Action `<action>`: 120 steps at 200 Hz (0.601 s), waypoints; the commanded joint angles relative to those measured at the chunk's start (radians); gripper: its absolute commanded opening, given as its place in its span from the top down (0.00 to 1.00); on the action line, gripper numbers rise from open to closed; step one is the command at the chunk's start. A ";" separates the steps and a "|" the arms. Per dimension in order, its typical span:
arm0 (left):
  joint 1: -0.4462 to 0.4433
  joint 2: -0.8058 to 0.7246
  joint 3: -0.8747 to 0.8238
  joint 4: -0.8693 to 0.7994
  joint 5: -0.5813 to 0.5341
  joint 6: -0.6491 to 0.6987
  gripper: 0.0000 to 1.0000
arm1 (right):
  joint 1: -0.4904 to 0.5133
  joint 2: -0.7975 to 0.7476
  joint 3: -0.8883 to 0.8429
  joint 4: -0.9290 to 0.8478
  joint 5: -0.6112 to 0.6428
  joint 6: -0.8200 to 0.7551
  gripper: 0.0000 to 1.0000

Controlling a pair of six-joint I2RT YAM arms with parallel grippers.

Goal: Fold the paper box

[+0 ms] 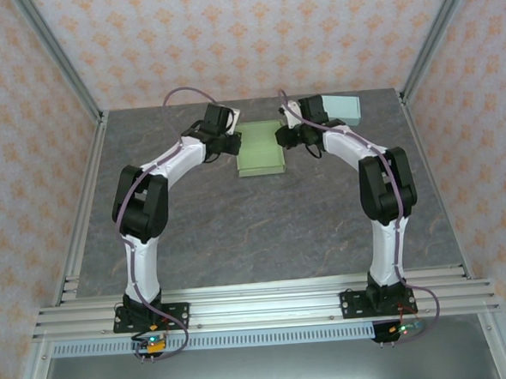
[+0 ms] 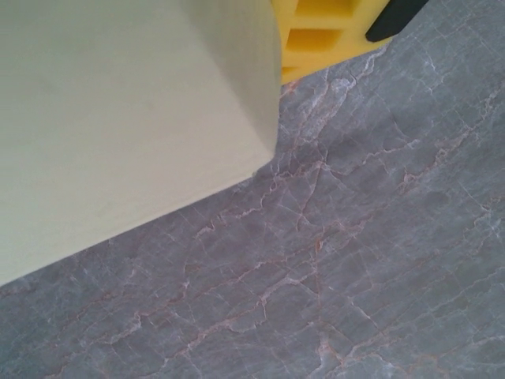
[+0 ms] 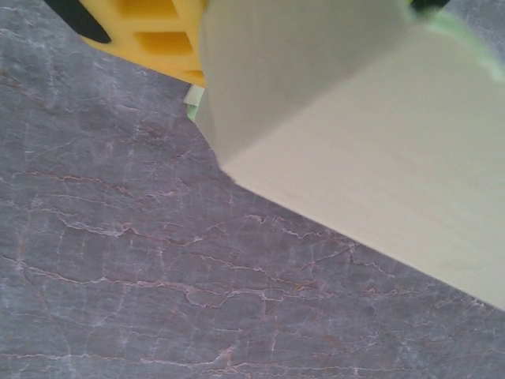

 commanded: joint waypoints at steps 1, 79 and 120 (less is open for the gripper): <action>0.001 0.018 0.041 -0.021 0.038 -0.009 0.87 | 0.012 -0.003 0.021 0.013 -0.006 0.041 0.80; -0.012 -0.020 -0.090 0.095 0.118 -0.182 0.88 | 0.058 -0.085 -0.150 0.116 0.056 0.114 0.83; -0.026 -0.047 -0.217 0.200 0.135 -0.248 0.87 | 0.060 -0.163 -0.303 0.223 0.069 0.151 0.83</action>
